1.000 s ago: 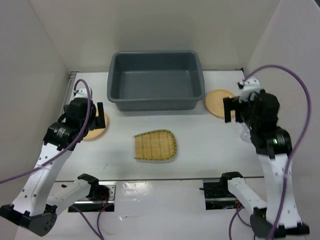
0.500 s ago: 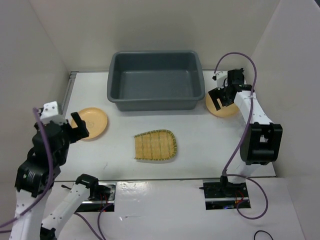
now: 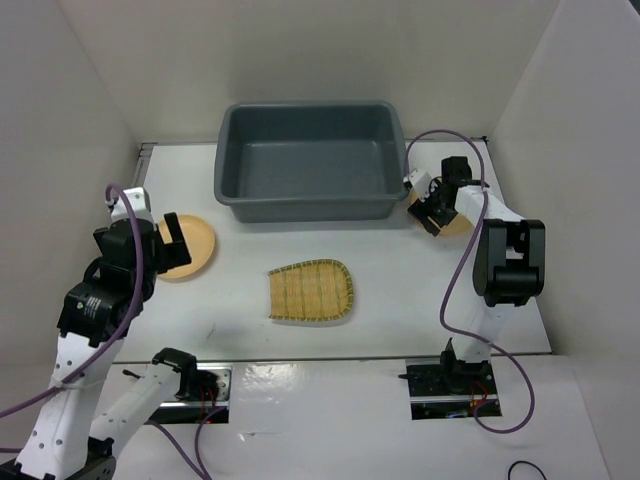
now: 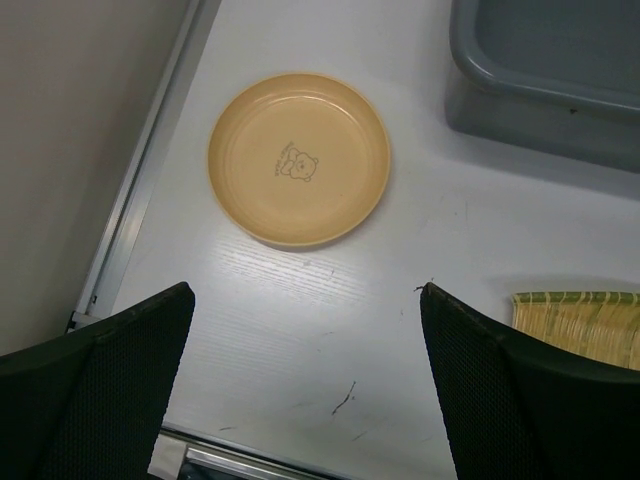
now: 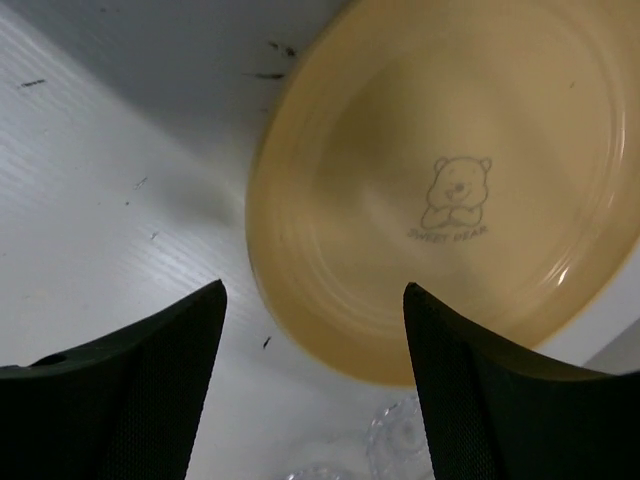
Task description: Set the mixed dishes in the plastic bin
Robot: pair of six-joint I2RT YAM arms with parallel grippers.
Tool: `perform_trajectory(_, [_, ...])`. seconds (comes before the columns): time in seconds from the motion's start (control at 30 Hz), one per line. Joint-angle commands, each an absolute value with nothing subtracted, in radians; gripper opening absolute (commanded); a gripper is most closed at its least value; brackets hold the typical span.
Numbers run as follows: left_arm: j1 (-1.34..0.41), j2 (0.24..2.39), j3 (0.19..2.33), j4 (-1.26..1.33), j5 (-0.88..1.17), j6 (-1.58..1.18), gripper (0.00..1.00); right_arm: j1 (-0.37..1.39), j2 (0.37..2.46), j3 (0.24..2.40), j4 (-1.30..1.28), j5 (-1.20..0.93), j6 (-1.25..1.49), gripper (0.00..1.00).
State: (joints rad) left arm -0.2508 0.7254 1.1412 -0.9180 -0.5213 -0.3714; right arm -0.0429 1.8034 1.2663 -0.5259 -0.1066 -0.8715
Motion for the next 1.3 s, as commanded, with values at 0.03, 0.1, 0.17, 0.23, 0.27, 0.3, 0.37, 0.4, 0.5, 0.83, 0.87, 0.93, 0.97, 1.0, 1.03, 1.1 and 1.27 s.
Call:
perform_trajectory(0.03, [-0.235,0.712,1.164,-0.897,-0.534,-0.388,1.00,-0.048,1.850,1.256,-0.503,-0.132,-0.974,0.76])
perform_trajectory(0.1, [-0.209,0.712,1.164,-0.897,-0.525,-0.388,1.00,-0.048,1.891,1.267,-0.514,-0.132,-0.974,0.75])
perform_trajectory(0.17, [-0.177,0.721,1.164,-0.897,-0.515,-0.377,1.00,-0.048,1.925,1.298,-0.523,-0.143,-0.998,0.70])
perform_trajectory(0.23, [-0.154,0.721,1.164,-0.897,-0.489,-0.368,1.00,-0.048,1.945,1.333,-0.564,-0.143,-1.027,0.61])
perform_trajectory(0.27, [-0.132,0.721,1.164,-0.897,-0.489,-0.368,1.00,-0.048,1.977,1.348,-0.598,-0.143,-1.040,0.53])
perform_trajectory(0.3, [-0.120,0.721,1.164,-0.888,-0.476,-0.358,1.00,-0.048,1.997,1.382,-0.676,-0.143,-1.049,0.42])
perform_trajectory(0.37, [-0.089,0.712,1.164,-0.888,-0.465,-0.357,1.00,-0.048,2.035,1.408,-0.745,-0.143,-1.063,0.30])
perform_trajectory(0.4, [-0.080,0.703,1.155,-0.888,-0.465,-0.348,1.00,-0.048,2.063,1.419,-0.770,-0.129,-1.072,0.27])
perform_trajectory(0.5, [-0.058,0.692,1.155,-0.879,-0.445,-0.348,1.00,-0.048,2.054,1.388,-0.799,-0.129,-1.092,0.27])
perform_trajectory(0.83, [-0.017,0.620,1.146,-0.879,-0.425,-0.339,1.00,-0.057,1.977,1.409,-0.707,-0.081,-0.977,0.54])
perform_trajectory(0.87, [-0.006,0.609,1.146,-0.879,-0.425,-0.330,1.00,-0.066,1.977,1.463,-0.750,-0.081,-0.968,0.68])
perform_trajectory(0.93, [-0.006,0.598,1.146,-0.879,-0.425,-0.330,1.00,-0.090,1.977,1.500,-0.776,-0.126,-0.957,0.98])
perform_trajectory(0.97, [-0.006,0.598,1.146,-0.879,-0.425,-0.330,1.00,-0.091,1.958,1.500,-0.766,-0.142,-0.957,0.98])
perform_trajectory(1.0, [0.004,0.589,1.146,-0.879,-0.425,-0.330,1.00,-0.091,1.938,1.500,-0.750,-0.162,-0.947,0.98])
perform_trajectory(1.03, [0.014,0.589,1.146,-0.879,-0.425,-0.330,1.00,-0.091,1.896,1.491,-0.735,-0.172,-0.946,0.98])
perform_trajectory(1.1, [0.014,0.578,1.146,-0.879,-0.425,-0.330,1.00,-0.091,1.869,1.480,-0.721,-0.201,-0.933,0.98])
perform_trajectory(1.27, [0.034,0.569,1.146,-0.879,-0.416,-0.330,1.00,-0.100,1.833,1.500,-0.792,-0.267,-0.933,0.98])
